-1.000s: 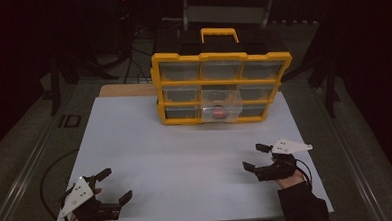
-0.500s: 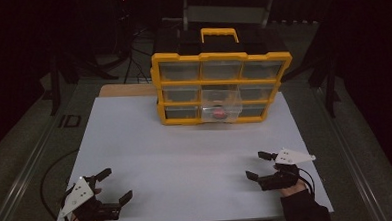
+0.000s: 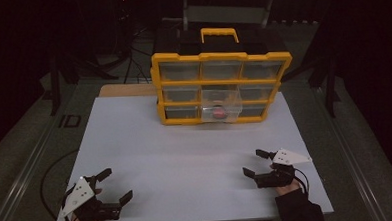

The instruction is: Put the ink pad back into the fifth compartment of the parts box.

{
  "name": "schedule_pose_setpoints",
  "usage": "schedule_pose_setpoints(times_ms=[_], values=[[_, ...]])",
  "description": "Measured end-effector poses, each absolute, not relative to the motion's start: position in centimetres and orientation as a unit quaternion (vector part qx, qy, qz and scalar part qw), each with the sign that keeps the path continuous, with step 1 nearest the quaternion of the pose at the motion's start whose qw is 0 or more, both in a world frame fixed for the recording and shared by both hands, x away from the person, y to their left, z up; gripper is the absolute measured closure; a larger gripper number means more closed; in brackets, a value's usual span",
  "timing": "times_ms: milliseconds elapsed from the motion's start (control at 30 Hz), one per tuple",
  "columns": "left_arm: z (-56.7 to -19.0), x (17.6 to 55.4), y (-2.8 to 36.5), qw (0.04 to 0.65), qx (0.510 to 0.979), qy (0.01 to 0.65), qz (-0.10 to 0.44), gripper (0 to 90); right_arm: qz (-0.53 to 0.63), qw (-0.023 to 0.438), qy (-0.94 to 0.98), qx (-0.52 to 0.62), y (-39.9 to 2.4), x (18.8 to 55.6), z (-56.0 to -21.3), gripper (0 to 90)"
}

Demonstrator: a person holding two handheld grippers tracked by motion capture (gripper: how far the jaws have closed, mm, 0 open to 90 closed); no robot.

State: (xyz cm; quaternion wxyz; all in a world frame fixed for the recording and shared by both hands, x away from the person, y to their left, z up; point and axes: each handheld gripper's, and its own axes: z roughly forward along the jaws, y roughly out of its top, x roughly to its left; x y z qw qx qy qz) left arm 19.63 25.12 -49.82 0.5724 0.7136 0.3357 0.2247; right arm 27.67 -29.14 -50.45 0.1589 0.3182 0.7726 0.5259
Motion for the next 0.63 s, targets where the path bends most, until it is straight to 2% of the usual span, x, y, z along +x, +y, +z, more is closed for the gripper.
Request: schedule_pose_setpoints(times_ms=[633], values=[[-49.86, 19.61, 25.14, 0.578, 0.709, 0.336, 0.224, 0.4, 0.527, 0.153, 0.773, 0.318, -28.94, 27.65, -50.43, 11.5]])
